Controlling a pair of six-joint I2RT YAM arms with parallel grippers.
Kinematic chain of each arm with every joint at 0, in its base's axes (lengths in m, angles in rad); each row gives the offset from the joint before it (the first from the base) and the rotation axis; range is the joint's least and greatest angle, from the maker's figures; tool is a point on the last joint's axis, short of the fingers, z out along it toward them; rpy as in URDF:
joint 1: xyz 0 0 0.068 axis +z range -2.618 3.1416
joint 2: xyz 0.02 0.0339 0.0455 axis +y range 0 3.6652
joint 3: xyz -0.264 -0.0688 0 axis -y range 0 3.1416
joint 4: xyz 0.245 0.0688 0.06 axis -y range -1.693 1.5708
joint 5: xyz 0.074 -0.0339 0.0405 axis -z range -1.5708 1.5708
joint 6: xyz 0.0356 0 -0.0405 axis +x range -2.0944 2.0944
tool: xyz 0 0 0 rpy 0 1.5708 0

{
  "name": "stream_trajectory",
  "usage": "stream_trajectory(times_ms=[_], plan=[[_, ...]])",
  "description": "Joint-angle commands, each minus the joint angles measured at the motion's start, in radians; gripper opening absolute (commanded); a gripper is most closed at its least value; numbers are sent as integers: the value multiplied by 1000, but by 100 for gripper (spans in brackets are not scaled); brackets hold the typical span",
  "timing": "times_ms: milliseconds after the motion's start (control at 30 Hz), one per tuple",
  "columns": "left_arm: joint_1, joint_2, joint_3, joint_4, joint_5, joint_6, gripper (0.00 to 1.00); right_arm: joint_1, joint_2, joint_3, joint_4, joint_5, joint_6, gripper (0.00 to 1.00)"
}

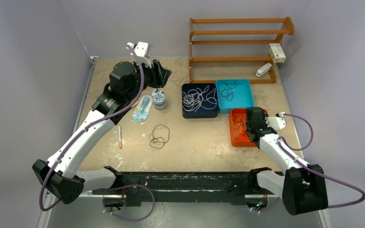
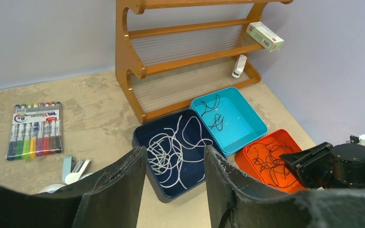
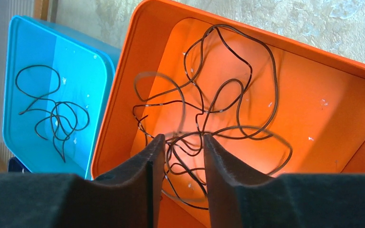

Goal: Untangle the cables

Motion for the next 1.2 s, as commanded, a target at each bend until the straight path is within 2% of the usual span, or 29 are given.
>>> stream_trajectory(times_ms=[0,200,300,467,600,733,867,1033,1167], plan=[[-3,-13,-9,28,-2,-14,47,-6,-22,17,31,15,-44,43],[-4,-4,-13,33,4,-18,47,-6,-106,61,-9,40,-108,68],[-4,1,-17,33,4,-20,47,-6,-139,83,-42,46,-128,72],[-3,16,-28,27,2,-37,47,-6,-191,106,-69,60,-166,73],[-3,33,-52,1,4,-74,47,-6,-225,109,26,27,-320,73],[-3,39,-104,-46,-18,-119,46,-6,-240,115,181,-90,-543,73],[-3,28,-173,-117,-115,-172,46,-6,-229,128,319,-233,-710,74],[-3,-29,-298,-195,-239,-277,46,9,-133,196,368,-432,-827,72],[-3,-68,-422,-174,-264,-338,46,104,-47,230,418,-461,-904,70]])
